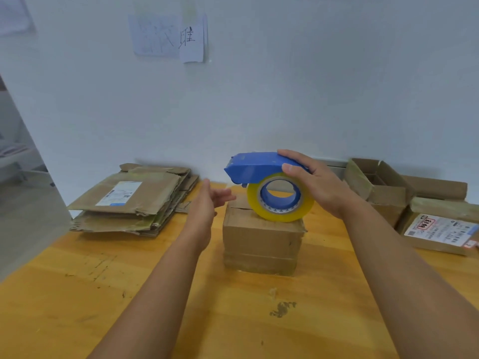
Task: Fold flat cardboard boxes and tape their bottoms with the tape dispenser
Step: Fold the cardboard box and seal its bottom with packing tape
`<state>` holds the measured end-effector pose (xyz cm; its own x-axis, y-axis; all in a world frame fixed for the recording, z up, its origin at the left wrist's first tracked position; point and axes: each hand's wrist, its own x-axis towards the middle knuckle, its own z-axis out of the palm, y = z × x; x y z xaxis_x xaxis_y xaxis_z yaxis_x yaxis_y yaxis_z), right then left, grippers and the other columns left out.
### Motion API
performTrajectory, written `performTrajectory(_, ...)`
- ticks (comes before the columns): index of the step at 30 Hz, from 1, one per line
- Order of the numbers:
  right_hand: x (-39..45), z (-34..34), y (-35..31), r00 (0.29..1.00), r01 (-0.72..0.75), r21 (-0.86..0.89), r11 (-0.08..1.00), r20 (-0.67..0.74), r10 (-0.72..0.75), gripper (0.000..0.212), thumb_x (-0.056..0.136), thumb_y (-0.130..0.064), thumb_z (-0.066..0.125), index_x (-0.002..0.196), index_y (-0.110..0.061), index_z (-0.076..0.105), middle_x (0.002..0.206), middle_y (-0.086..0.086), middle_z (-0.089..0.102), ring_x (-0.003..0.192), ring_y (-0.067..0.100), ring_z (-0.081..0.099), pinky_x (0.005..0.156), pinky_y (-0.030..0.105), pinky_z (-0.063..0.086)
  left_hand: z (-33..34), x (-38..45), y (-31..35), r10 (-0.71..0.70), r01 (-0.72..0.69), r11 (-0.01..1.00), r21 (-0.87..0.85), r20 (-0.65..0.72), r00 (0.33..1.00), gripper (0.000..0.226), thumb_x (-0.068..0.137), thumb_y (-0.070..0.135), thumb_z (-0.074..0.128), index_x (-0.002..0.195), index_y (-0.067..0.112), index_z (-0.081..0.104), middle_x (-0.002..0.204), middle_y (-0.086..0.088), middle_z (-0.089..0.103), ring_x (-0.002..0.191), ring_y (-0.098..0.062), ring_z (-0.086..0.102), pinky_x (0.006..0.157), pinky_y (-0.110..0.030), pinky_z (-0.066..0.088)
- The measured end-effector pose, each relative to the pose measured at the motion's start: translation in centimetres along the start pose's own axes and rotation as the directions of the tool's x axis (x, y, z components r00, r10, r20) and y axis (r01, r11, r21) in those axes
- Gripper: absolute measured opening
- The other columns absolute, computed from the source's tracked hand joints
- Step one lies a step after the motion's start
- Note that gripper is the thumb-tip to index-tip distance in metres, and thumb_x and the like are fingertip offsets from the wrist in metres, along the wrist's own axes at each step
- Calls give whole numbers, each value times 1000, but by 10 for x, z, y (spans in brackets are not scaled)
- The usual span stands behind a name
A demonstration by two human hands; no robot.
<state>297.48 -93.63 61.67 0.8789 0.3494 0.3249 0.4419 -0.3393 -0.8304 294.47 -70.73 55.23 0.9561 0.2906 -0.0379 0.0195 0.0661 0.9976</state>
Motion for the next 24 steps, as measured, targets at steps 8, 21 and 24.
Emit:
performTrajectory(8,-2,0,2,1000,3,5,1000,-28,-2,35,98,-44,54,133,-47,54,128,-27,53,115,-1,53,91,17,44,-5,19,26,-149,168,982,-92,184,972,38,97,50,54,107,15,65,94,-1,77,64,-9,49,64,-26,37)
performTrajectory(21,-4,-6,-3,1000,2,7,1000,4,-2,35,94,-46,61,128,-51,56,130,-25,54,115,2,55,92,19,47,-8,25,38,-125,145,985,-95,184,975,8,87,6,65,91,11,71,64,5,66,56,-6,47,53,-20,40)
performTrajectory(24,1,-14,-18,999,9,-8,1000,39,-8,41,90,-44,68,131,-44,61,125,-27,58,111,-2,58,82,11,50,-13,29,43,-95,98,995,-6,176,980,15,79,0,66,83,14,70,60,8,61,55,-6,45,55,-21,39)
